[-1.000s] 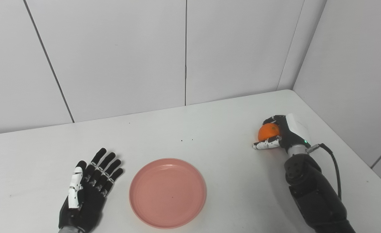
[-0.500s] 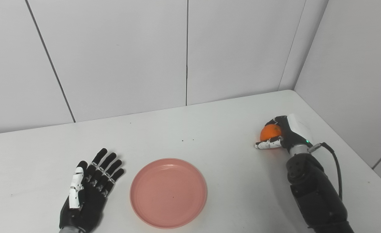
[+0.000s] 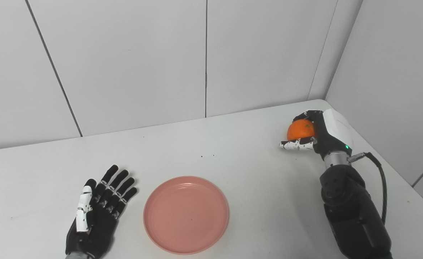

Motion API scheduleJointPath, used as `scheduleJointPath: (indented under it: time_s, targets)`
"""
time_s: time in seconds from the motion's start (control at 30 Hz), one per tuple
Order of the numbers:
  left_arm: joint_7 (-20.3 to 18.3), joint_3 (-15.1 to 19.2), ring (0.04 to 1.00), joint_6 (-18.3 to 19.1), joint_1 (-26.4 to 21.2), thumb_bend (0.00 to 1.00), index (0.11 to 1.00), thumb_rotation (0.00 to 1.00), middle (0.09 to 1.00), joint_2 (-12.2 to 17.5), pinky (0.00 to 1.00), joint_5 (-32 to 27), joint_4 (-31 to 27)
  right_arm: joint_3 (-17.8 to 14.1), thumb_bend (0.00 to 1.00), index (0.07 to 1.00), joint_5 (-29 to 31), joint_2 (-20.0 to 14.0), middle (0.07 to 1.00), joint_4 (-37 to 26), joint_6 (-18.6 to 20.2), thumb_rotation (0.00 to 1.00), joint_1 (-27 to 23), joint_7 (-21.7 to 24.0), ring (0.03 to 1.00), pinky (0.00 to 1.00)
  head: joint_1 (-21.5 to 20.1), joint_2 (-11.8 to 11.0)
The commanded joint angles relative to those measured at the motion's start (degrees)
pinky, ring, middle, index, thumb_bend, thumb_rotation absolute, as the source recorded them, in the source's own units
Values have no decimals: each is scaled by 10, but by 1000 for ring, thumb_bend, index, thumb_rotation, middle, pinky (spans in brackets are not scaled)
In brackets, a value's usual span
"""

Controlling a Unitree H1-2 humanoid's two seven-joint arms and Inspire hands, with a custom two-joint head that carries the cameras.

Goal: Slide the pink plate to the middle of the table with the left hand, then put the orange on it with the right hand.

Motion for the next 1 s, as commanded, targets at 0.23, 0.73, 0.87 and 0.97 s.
scheduleJointPath:
  time_s: [0.23,0.73,0.87,0.97]
  targets:
    - [8,-12,882,8,10,343,885,1000,886,-7,887,14,-7,24,531,489,-42,33,483,-110,-4,0,-35,39,460,401,28,2]
    - [43,-37,866,5,20,370,869,1000,876,-42,859,57,-34,136,530,503,-57,102,468,-166,-20,0,-37,96,432,359,125,25]
    - [49,-44,870,5,21,377,872,1000,878,-51,867,66,-38,176,530,503,-68,117,468,-166,-26,0,-33,96,427,355,151,32]
    - [57,-50,873,5,21,379,867,1000,879,-60,865,76,-42,200,530,504,-68,126,469,-163,-30,0,-27,93,422,348,175,38]
